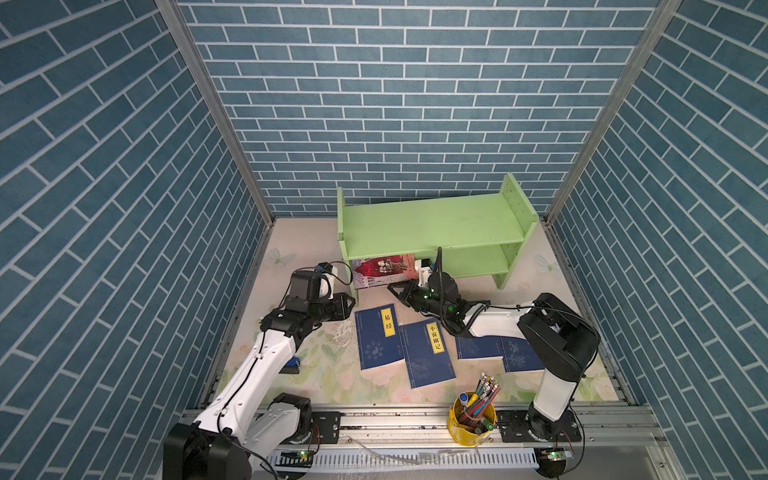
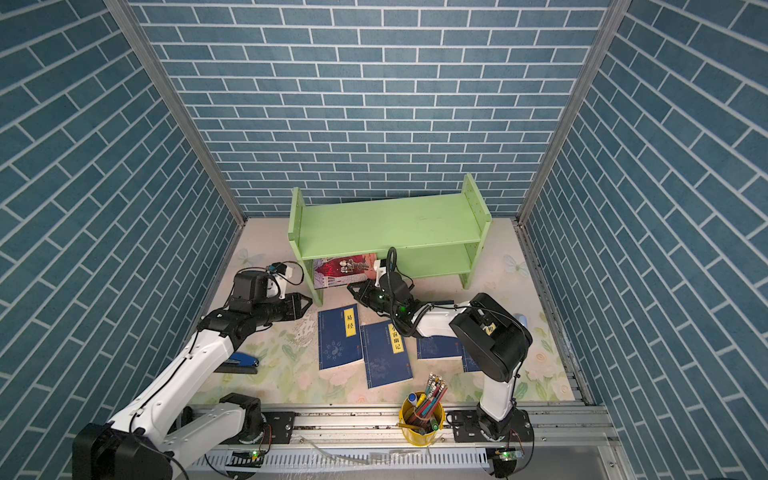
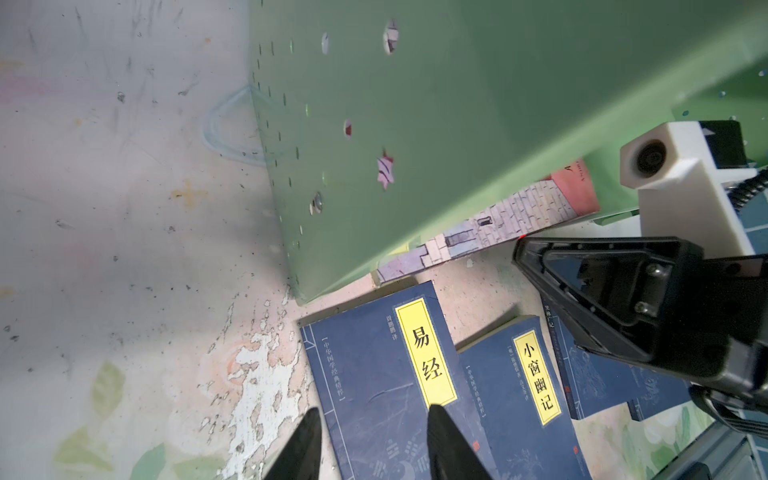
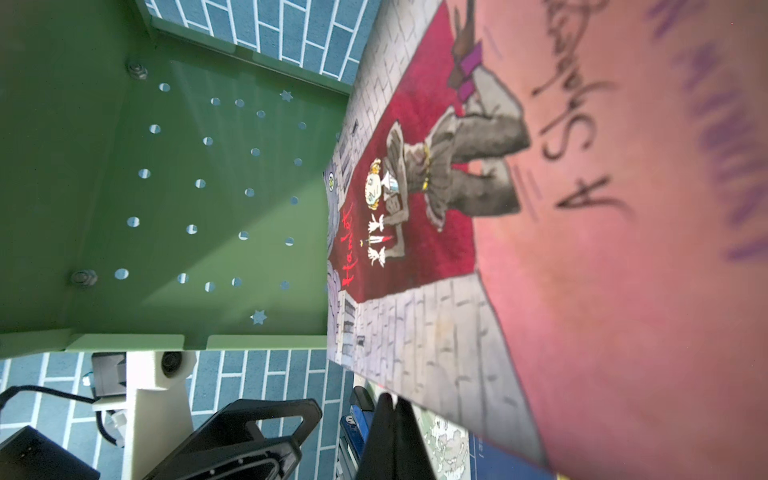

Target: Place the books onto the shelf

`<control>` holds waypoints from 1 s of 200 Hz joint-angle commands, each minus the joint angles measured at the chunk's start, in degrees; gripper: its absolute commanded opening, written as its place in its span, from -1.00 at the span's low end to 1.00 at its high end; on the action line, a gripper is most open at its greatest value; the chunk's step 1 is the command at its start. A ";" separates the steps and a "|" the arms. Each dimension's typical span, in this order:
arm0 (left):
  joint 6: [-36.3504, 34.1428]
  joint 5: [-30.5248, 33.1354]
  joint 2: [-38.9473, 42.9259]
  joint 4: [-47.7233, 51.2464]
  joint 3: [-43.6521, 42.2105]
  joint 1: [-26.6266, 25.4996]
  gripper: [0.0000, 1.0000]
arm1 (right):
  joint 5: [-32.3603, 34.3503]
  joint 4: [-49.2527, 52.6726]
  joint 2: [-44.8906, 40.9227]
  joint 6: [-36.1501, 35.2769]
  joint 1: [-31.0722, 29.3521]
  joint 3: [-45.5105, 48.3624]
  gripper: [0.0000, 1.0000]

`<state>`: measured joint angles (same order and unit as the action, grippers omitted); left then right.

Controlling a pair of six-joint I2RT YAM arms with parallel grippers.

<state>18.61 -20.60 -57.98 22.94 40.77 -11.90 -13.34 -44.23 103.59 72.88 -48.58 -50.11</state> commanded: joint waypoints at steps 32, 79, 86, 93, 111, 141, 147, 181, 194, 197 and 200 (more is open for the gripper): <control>-1.07 1.58 0.20 0.44 -0.61 0.15 -0.10 | -0.63 -1.83 1.70 1.82 0.24 -1.95 -0.95; -1.80 1.65 -0.02 -1.04 -2.16 0.13 -0.05 | -1.05 -2.08 1.44 1.93 0.24 -1.84 -0.95; -2.21 1.75 -0.28 -1.60 -2.47 0.13 -0.04 | -1.14 -2.14 1.48 2.00 0.24 -1.84 -0.95; -2.35 1.96 -0.69 -1.96 -2.67 0.17 -0.04 | -1.24 -2.49 1.53 2.24 0.24 -1.83 -0.95; -3.16 1.94 -1.79 -3.08 -2.56 0.15 -0.04 | -1.50 -4.09 1.70 3.25 0.28 -1.44 -0.95; -3.58 1.76 -3.46 -5.36 -1.58 0.13 0.00 | -2.12 -6.28 1.96 4.75 0.00 -0.85 -0.95; -3.58 1.38 -3.76 -5.93 -1.49 0.15 0.00 | -2.05 -6.36 1.97 4.88 -0.11 -0.80 -0.95; -3.26 2.38 -4.52 -7.64 -1.27 0.20 0.01 | -1.77 -6.40 1.80 4.99 -0.51 -0.41 -0.95; -3.25 2.37 -4.41 -8.14 -1.31 0.19 0.01 | -1.86 -6.40 1.92 5.01 -0.66 -0.58 -0.95; -3.27 2.41 -4.43 -8.25 -1.31 0.13 0.01 | -1.86 -6.44 1.96 5.05 -0.72 -0.68 -0.95; -3.31 2.51 -4.38 -8.34 -1.36 0.12 0.01 | -1.86 -6.41 2.01 5.07 -0.85 -0.69 -0.95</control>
<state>15.99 -19.05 -62.24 16.78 38.63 -11.90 -14.61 -48.53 104.38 76.29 -48.86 -50.41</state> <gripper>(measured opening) 0.503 0.048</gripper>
